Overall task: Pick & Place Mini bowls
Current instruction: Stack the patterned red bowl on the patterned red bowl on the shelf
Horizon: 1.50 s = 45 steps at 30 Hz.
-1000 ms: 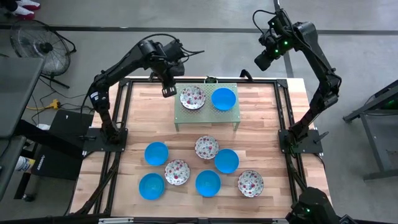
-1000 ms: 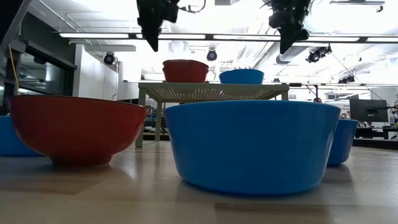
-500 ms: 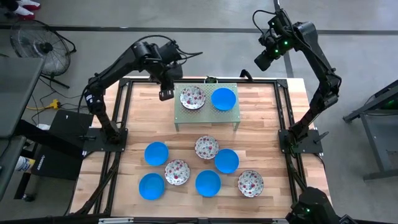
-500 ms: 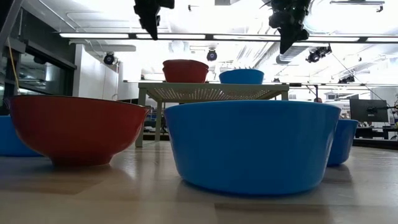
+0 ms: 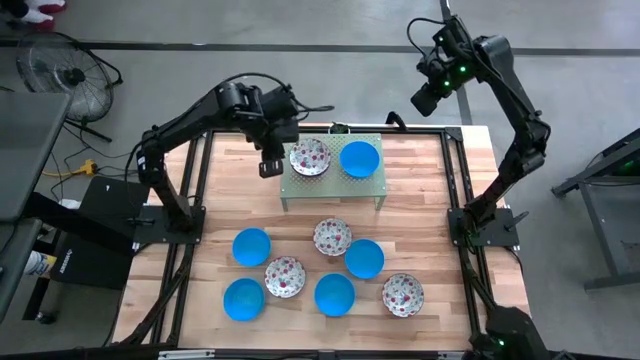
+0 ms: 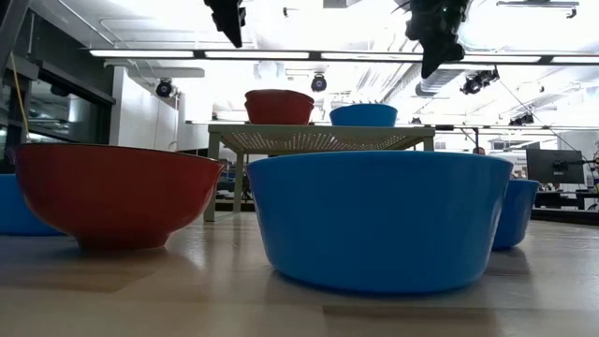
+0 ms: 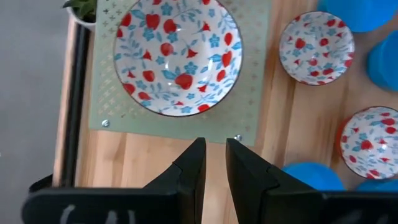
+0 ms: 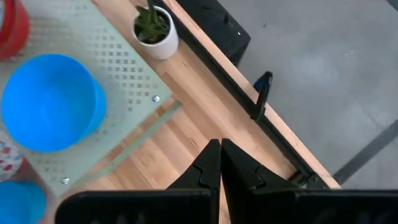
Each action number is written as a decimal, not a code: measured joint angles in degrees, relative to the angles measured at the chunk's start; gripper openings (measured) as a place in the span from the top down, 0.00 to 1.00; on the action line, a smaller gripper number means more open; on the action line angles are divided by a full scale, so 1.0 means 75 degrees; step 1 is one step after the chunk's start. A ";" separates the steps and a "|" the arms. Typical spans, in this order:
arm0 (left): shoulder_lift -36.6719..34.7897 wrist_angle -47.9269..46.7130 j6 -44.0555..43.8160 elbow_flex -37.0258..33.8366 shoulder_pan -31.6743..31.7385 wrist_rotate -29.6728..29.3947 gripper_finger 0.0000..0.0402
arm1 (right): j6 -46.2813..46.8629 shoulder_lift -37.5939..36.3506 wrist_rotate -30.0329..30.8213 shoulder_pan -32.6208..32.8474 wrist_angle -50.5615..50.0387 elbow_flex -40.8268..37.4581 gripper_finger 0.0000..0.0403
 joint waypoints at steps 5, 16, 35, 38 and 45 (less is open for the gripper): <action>-0.0188 0.0020 -0.0441 -0.0100 -0.0360 -0.0375 0.86 | 0.0328 -0.0304 -0.0013 0.0002 -0.0029 0.0000 1.00; -0.2145 0.0278 -0.1919 -0.2310 -0.1067 -0.1177 0.86 | 0.0605 -0.1153 -0.0042 0.0541 -0.0005 -0.1186 1.00; -0.4264 0.2862 -0.1737 -0.6385 -0.1292 -0.0170 0.86 | 0.3736 -0.4638 0.0013 0.2528 0.0142 -0.5298 1.00; -0.4340 0.3236 -0.1701 -0.6733 -0.1325 0.0082 0.86 | 0.4527 -0.4939 -0.0001 0.3166 -0.0135 -0.5421 1.00; -0.4831 0.3295 -0.1535 -0.7545 -0.1724 0.0153 0.86 | 0.6378 -0.5061 -0.0384 0.5046 -0.0193 -0.5493 1.00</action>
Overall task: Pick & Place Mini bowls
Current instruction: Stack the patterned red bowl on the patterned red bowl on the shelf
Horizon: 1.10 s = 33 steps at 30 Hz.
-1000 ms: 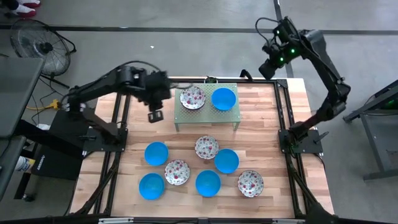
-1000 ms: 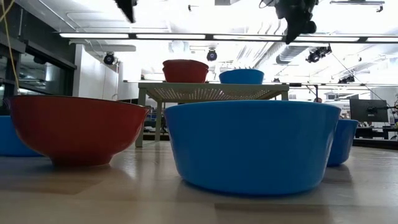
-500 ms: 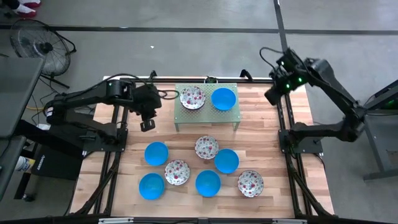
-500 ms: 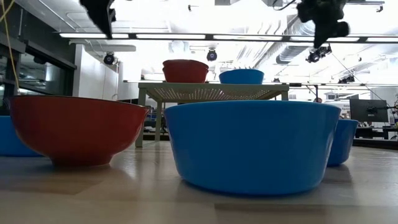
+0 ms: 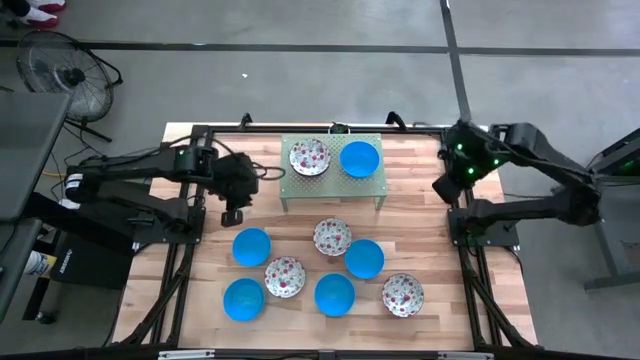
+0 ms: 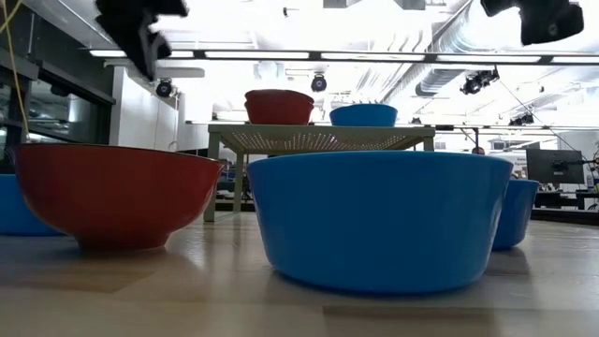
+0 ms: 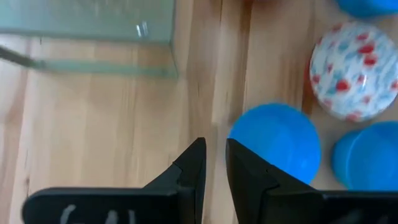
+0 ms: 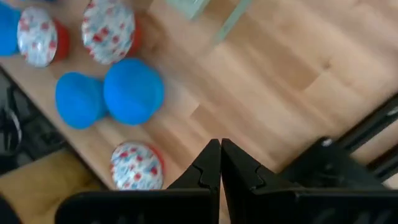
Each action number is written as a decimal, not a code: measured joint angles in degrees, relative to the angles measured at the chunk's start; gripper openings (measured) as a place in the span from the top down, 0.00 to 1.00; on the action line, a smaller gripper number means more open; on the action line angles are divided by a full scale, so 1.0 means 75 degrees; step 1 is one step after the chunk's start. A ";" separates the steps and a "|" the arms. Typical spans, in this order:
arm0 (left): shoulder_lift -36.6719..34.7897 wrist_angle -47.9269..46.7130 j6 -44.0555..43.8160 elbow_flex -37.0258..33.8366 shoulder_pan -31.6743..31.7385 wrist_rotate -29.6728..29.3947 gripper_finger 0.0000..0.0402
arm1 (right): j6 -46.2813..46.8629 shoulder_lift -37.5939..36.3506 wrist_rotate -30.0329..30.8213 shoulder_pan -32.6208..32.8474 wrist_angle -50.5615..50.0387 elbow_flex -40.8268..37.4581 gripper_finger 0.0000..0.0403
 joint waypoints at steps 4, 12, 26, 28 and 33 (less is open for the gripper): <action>-0.0328 0.0559 -0.0038 -0.0344 -0.0245 -0.0047 0.86 | 0.0817 0.0276 -0.0005 0.1239 0.0145 0.0000 1.00; -0.0727 0.0894 -0.0039 -0.0553 -0.0474 -0.0275 0.86 | 0.2047 0.0992 0.0362 0.3421 0.0256 0.0000 1.00; -0.0768 0.1055 0.0293 -0.0571 -0.0472 -0.0301 0.86 | 0.6264 0.2041 0.1384 0.6662 0.0505 0.0000 1.00; -0.0768 0.1059 0.0379 -0.0571 -0.0472 -0.0299 0.86 | 0.6978 0.2155 0.1568 0.7053 0.0618 0.0000 1.00; -0.0768 0.1062 0.0590 -0.0571 -0.0472 -0.0234 0.86 | 0.8429 0.2632 0.1736 0.7829 0.0990 0.0000 1.00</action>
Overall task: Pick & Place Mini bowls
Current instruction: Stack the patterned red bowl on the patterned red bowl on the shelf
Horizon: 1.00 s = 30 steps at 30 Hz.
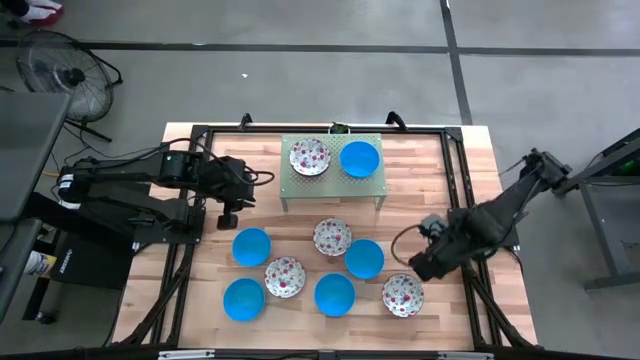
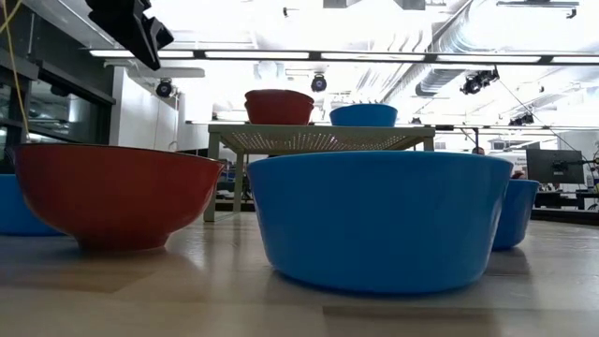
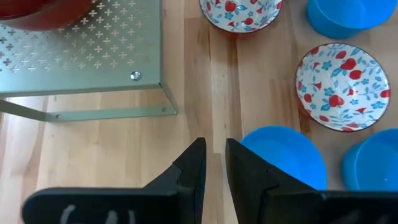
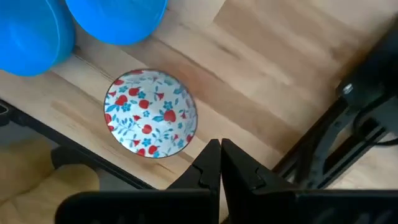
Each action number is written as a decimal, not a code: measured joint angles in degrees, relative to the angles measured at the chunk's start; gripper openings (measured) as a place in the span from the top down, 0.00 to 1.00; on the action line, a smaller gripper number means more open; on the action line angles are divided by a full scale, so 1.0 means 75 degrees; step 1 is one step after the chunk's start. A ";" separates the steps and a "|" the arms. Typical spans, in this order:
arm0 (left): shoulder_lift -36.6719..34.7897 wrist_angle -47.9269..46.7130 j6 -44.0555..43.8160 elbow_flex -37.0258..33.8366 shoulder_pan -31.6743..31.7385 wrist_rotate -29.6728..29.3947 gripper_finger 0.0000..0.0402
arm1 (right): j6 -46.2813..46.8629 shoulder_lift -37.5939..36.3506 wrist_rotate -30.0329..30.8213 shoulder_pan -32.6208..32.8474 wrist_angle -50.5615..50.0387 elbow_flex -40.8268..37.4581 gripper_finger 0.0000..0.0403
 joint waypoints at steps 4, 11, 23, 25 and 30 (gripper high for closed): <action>0.0000 0.0000 0.0037 0.0000 0.0000 0.0049 0.86 | 0.0889 0.0500 -0.0220 0.0393 0.0306 0.0000 1.00; 0.0000 0.0000 0.0041 0.0003 0.0000 0.0097 0.86 | 0.2183 0.1228 -0.0327 0.0855 0.0905 0.0000 0.94; 0.0000 0.0000 0.0179 0.0012 0.0000 0.0136 0.86 | 0.3024 0.1566 -0.0271 0.1032 0.2518 -0.1038 0.64; 0.0000 0.0000 0.0179 0.0012 0.0000 0.0139 0.86 | 0.3083 0.1553 -0.0266 0.1035 0.3044 -0.1476 0.61; 0.0000 0.0000 0.0179 0.0012 0.0000 0.0142 0.86 | 0.3297 0.1550 -0.0354 0.1034 0.3687 -0.2230 0.60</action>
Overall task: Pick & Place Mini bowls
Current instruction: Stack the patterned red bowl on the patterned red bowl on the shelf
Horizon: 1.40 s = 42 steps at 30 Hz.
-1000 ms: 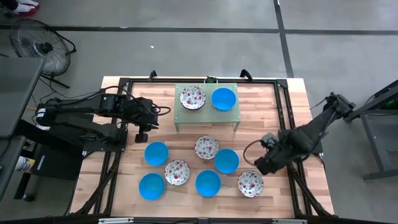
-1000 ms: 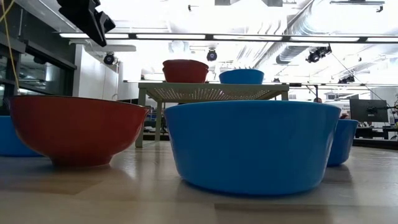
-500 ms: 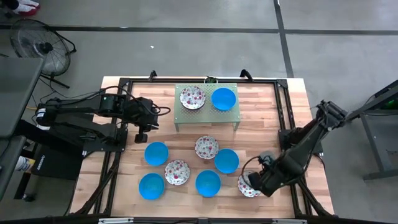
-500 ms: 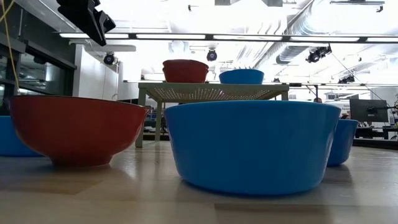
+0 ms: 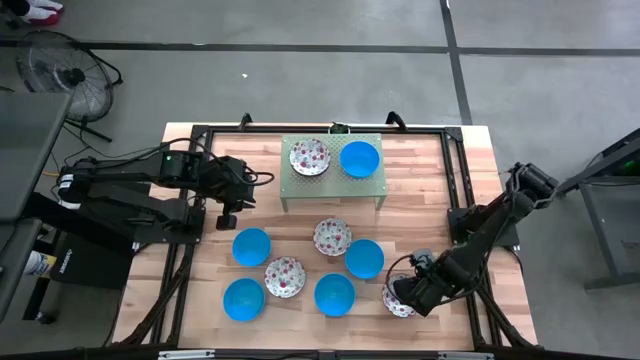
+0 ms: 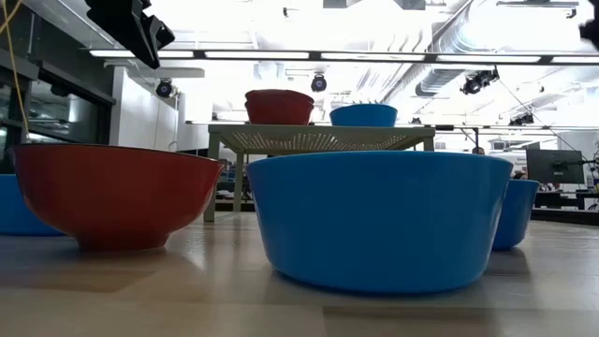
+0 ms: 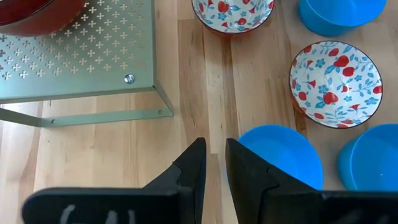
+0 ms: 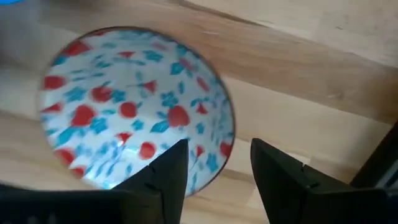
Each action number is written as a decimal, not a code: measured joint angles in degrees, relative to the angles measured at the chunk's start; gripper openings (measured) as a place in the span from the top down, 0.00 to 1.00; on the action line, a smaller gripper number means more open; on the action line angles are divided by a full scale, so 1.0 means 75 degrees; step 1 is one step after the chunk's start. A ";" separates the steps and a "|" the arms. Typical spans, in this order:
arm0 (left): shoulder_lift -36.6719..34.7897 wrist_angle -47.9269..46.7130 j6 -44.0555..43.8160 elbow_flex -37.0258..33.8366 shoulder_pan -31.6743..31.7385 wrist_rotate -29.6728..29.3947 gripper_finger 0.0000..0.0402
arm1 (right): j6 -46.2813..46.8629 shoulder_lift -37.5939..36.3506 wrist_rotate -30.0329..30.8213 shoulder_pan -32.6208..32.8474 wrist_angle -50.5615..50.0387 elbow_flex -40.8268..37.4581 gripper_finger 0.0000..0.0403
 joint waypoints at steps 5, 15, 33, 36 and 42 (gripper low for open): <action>0.0000 0.0000 -0.0003 0.0000 0.0000 0.0006 0.86 | 0.0067 -0.0003 -0.0102 0.0001 0.0592 -0.0631 0.63; 0.0003 -0.0006 -0.0052 0.0000 0.0003 0.0067 0.86 | 0.0124 -0.0006 -0.0125 0.0001 0.1770 -0.1345 0.70; 0.0003 -0.0021 -0.0050 0.0000 0.0003 0.0160 0.86 | -0.0061 -0.0400 0.0184 0.0001 0.1556 -0.1351 0.99; 0.0003 -0.0021 -0.0055 0.0000 0.0003 0.0160 0.86 | -0.0153 -0.0705 0.0408 -0.0001 0.1301 -0.1347 0.99; 0.0003 0.0044 -0.0143 0.0000 0.0003 0.0283 0.86 | -0.0559 -0.1085 0.0802 0.0001 -0.0211 -0.0371 0.99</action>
